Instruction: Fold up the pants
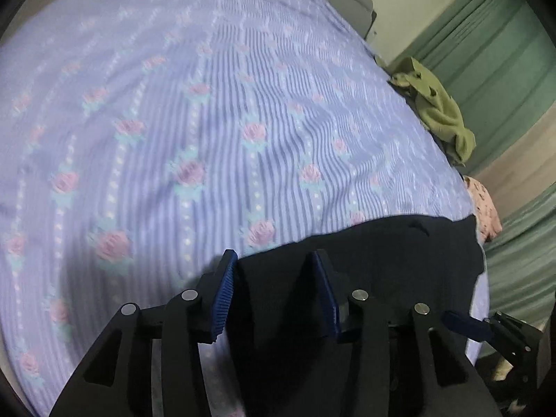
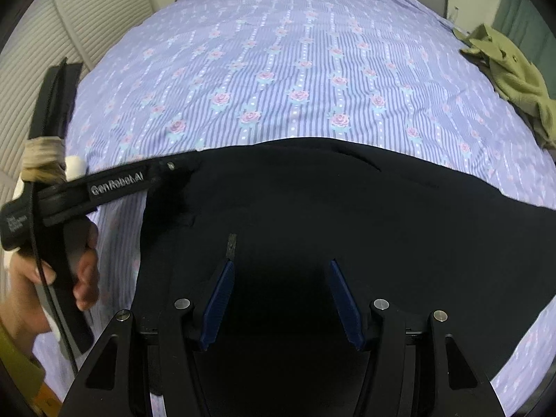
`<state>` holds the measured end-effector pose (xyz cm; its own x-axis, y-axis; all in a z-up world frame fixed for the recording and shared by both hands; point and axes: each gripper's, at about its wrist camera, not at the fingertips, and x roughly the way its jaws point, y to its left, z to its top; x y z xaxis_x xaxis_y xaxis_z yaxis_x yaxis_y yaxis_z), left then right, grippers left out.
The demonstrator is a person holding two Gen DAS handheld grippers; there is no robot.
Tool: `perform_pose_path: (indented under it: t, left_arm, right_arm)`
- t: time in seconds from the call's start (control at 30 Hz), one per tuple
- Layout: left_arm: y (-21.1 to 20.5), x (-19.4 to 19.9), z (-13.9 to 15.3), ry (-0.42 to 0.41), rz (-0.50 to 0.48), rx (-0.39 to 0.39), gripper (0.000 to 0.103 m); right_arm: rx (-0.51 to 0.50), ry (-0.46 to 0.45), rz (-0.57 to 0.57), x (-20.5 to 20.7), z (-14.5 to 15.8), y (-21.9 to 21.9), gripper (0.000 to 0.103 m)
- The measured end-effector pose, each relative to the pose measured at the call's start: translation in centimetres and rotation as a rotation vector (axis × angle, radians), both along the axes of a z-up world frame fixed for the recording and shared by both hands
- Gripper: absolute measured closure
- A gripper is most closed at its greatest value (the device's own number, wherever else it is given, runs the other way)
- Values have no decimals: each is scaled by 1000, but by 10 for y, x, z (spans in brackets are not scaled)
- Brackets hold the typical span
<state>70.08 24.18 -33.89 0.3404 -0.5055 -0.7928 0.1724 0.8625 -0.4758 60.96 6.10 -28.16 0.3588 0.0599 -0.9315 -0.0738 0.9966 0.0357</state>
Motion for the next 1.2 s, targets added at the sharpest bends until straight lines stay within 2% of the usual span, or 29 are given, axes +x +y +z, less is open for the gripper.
perform_pose_path:
  t: [0.03,0.1,0.13,0.2,0.27,0.33,0.43,0.47,0.5,0.57,0.67,0.73,0.83,0.87,0.93,1.0,1.03,1.1,1.2]
  left_arm:
    - [2,-3,4,-5,5,-22,62]
    - [12,-14,15,-28,-10,-121,62]
    - [18,-21,19,-19,-36,-201,62]
    - [25,-30,17,11,-88,-284,62]
    - [26,-32,5,46,-99,-238,62]
    - [26,-27,-9,94,-62,-195,62]
    - [27,-21,-25,142,-10,-221,62]
    - [26,-22,-24,136,-1,-218,62]
    - [25,-24,-22,131,1,-197,69]
    - [18,-30,-14,113,-6,-92,81]
    - [6,-44,6,34,-45,43,93]
    - [12,-49,17,-14,-62,57,92]
    - [18,-36,0,52,-51,54,91]
    - [15,-33,-2,52,-47,61,88]
    - [9,-34,-1,29,-57,123,81]
    - [7,-36,8,20,-19,167,64]
    - [7,-42,19,-8,14,203,59]
    - [4,-63,46,-99,36,276,36]
    - [-10,-103,80,-194,-17,353,31]
  right_arm:
    - [7,4,-5,2,0,-1,46]
    - [17,-5,-6,3,3,-4,46]
    - [18,-12,-8,3,5,-7,46]
    - [28,-13,-19,3,7,-11,46]
    - [50,-7,-33,5,5,-13,46]
    - [54,5,-46,7,1,-13,46]
    - [54,15,-44,9,-2,-10,46]
    - [51,15,-40,9,-3,-8,46]
    - [47,13,-32,9,-2,-6,46]
    - [38,9,-21,7,-2,-5,46]
    - [32,9,-3,4,-3,-3,46]
    - [31,4,9,2,-1,-2,46]
    - [29,-7,24,-3,1,-2,46]
    - [22,-10,25,-5,2,-3,46]
    - [7,-15,18,-9,3,-9,46]
    - [-5,-17,9,-15,6,-18,46]
    - [-8,-20,5,-19,8,-25,46]
    - [-15,-37,-1,-29,16,-39,46]
    - [-25,-56,-6,-51,30,-65,46]
